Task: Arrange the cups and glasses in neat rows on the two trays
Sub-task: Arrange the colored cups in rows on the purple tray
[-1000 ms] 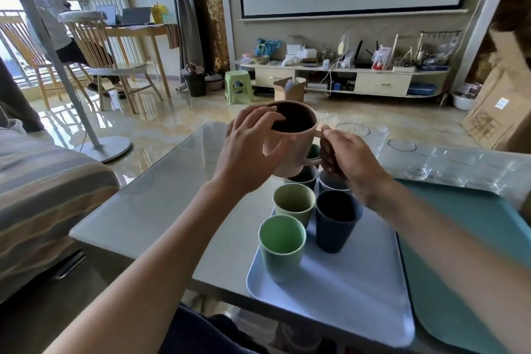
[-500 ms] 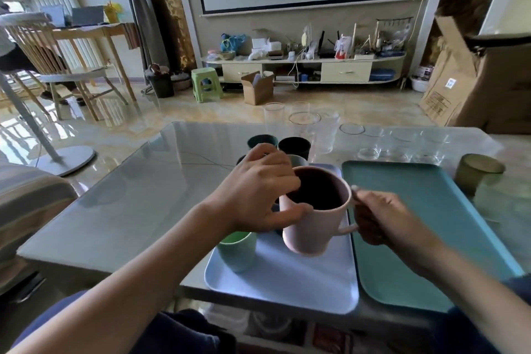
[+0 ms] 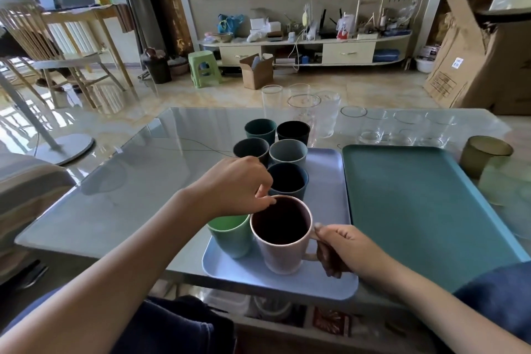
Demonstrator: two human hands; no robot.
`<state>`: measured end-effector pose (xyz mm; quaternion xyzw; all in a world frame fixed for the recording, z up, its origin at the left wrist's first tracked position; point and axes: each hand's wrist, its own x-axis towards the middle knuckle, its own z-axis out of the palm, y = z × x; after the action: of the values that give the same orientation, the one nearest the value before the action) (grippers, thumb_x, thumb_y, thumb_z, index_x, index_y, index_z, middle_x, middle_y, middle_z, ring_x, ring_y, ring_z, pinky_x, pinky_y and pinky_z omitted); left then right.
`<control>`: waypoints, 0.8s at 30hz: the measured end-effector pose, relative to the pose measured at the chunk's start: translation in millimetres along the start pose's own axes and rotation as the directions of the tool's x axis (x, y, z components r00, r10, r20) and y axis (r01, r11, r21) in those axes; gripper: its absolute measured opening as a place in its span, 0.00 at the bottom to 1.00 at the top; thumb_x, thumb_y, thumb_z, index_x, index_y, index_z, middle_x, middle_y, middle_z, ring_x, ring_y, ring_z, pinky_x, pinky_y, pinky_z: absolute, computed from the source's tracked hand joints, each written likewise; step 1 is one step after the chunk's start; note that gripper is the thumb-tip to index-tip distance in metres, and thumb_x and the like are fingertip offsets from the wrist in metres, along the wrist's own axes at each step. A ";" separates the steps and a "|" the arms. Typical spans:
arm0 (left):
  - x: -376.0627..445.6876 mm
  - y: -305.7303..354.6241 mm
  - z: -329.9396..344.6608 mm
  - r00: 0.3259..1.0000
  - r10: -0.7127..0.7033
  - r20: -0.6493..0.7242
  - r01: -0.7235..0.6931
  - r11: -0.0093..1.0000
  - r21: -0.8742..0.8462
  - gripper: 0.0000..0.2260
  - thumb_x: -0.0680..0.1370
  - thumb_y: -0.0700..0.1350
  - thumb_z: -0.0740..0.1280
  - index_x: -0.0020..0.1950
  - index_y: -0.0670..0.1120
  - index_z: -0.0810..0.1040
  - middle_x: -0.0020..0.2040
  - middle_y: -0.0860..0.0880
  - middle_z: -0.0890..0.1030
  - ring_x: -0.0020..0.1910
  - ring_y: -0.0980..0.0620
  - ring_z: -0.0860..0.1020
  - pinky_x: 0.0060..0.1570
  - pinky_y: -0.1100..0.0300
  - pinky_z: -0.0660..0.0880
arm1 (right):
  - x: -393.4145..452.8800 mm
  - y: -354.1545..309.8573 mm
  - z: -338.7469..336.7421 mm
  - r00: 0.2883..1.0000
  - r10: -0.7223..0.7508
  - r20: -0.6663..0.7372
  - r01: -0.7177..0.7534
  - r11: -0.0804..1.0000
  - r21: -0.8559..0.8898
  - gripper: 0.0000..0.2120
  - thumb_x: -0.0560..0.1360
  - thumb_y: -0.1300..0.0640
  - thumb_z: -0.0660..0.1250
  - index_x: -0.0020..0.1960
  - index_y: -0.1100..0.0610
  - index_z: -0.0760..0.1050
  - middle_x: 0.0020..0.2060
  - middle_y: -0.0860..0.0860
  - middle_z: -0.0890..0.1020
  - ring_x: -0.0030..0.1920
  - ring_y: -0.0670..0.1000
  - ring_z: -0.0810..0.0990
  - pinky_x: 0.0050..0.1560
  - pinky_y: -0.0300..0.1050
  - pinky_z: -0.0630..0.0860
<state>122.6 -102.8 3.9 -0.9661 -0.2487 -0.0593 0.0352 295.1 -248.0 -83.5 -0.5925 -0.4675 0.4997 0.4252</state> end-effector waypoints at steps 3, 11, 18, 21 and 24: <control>-0.8 -2.1 2.2 0.999 -0.011 0.033 0.010 1.000 0.026 0.11 0.73 0.58 0.64 0.34 0.54 0.72 0.41 0.55 0.77 0.44 0.55 0.76 0.39 0.59 0.73 | 0.0 1.0 3.3 0.998 0.065 0.020 -0.065 0.997 0.033 0.22 0.81 0.51 0.55 0.30 0.57 0.70 0.26 0.55 0.78 0.26 0.51 0.76 0.29 0.41 0.74; -1.7 -3.7 4.0 0.996 -0.043 0.074 0.041 0.999 0.030 0.09 0.75 0.55 0.64 0.36 0.54 0.72 0.42 0.54 0.76 0.47 0.54 0.75 0.45 0.55 0.76 | 1.1 2.5 3.9 0.997 0.073 0.019 -0.074 0.995 0.072 0.20 0.80 0.50 0.55 0.37 0.59 0.74 0.30 0.56 0.79 0.26 0.52 0.75 0.28 0.42 0.73; -3.8 -5.3 3.9 0.982 -0.161 -0.098 0.160 0.987 -0.025 0.13 0.76 0.56 0.62 0.37 0.50 0.76 0.39 0.54 0.78 0.43 0.53 0.76 0.39 0.58 0.74 | 1.1 2.7 1.1 0.994 -0.024 -0.111 0.009 0.991 -0.134 0.18 0.81 0.51 0.53 0.44 0.62 0.73 0.22 0.46 0.75 0.20 0.44 0.70 0.23 0.37 0.67; -6.4 -16.9 1.7 0.905 -0.370 -0.209 0.356 0.929 -0.106 0.14 0.78 0.54 0.60 0.36 0.49 0.75 0.36 0.52 0.78 0.36 0.50 0.76 0.31 0.62 0.69 | 5.7 2.2 -14.9 0.948 -0.157 -0.278 0.060 0.943 -0.329 0.17 0.81 0.51 0.54 0.43 0.61 0.73 0.30 0.48 0.76 0.25 0.42 0.72 0.27 0.34 0.66; -10.4 -38.5 4.6 0.806 -0.557 -0.202 0.509 0.825 -0.245 0.09 0.79 0.51 0.60 0.45 0.49 0.76 0.40 0.52 0.78 0.39 0.49 0.78 0.39 0.55 0.78 | 11.2 11.4 -34.6 0.934 -0.210 -0.290 -0.048 0.731 -0.681 0.09 0.79 0.52 0.59 0.46 0.57 0.70 0.41 0.52 0.78 0.41 0.50 0.76 0.38 0.44 0.70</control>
<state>95.3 -73.7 -0.5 -0.8390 -0.4974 -0.2175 -0.0370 331.5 -240.6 -91.9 -0.7635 -0.5601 0.1627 0.2773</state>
